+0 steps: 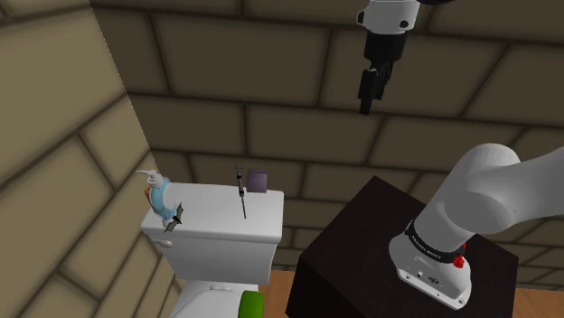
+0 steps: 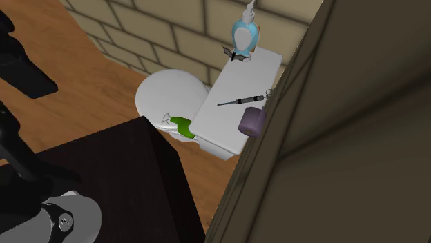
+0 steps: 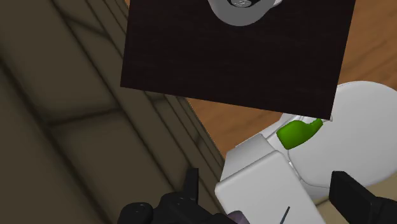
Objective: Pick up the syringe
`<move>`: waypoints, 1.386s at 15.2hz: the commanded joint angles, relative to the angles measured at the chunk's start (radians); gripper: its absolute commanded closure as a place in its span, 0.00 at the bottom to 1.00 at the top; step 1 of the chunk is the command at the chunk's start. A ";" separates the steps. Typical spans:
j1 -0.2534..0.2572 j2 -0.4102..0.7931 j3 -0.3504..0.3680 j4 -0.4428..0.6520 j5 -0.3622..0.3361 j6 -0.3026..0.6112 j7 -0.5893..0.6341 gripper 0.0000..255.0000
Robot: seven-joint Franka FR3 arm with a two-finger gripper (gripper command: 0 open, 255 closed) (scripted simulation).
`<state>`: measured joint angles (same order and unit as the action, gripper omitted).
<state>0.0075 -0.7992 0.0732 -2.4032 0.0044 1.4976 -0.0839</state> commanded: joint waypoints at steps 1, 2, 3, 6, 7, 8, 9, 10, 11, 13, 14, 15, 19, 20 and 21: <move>0.000 0.000 0.000 0.000 0.000 0.000 0.000 0.00; -0.001 0.010 0.016 -0.020 0.010 0.036 0.027 0.00; -0.002 0.022 0.032 -0.038 0.021 0.072 0.053 0.00; -0.005 0.069 0.080 -0.084 0.047 0.185 0.132 0.00; -0.006 0.089 0.097 -0.096 0.055 0.223 0.158 0.00; -0.008 0.111 0.113 -0.106 0.061 0.261 0.184 0.00; -0.010 0.135 0.130 -0.115 0.067 0.299 0.211 0.00; -0.013 0.160 0.147 -0.121 0.072 0.338 0.237 0.00; -0.016 0.188 0.163 -0.126 0.075 0.377 0.264 0.00; -0.025 0.248 0.196 -0.131 0.078 0.454 0.319 0.00; -0.030 0.281 0.213 -0.131 0.076 0.492 0.347 0.00; -0.036 0.315 0.230 -0.129 0.074 0.529 0.376 0.00; -0.068 0.465 0.295 -0.102 0.038 0.671 0.502 0.00; -0.077 0.505 0.310 -0.091 0.022 0.704 0.537 0.00; -0.086 0.547 0.325 -0.079 0.002 0.735 0.574 0.00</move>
<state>-0.0705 -0.2862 0.3847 -2.4847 0.0216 2.1968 0.4540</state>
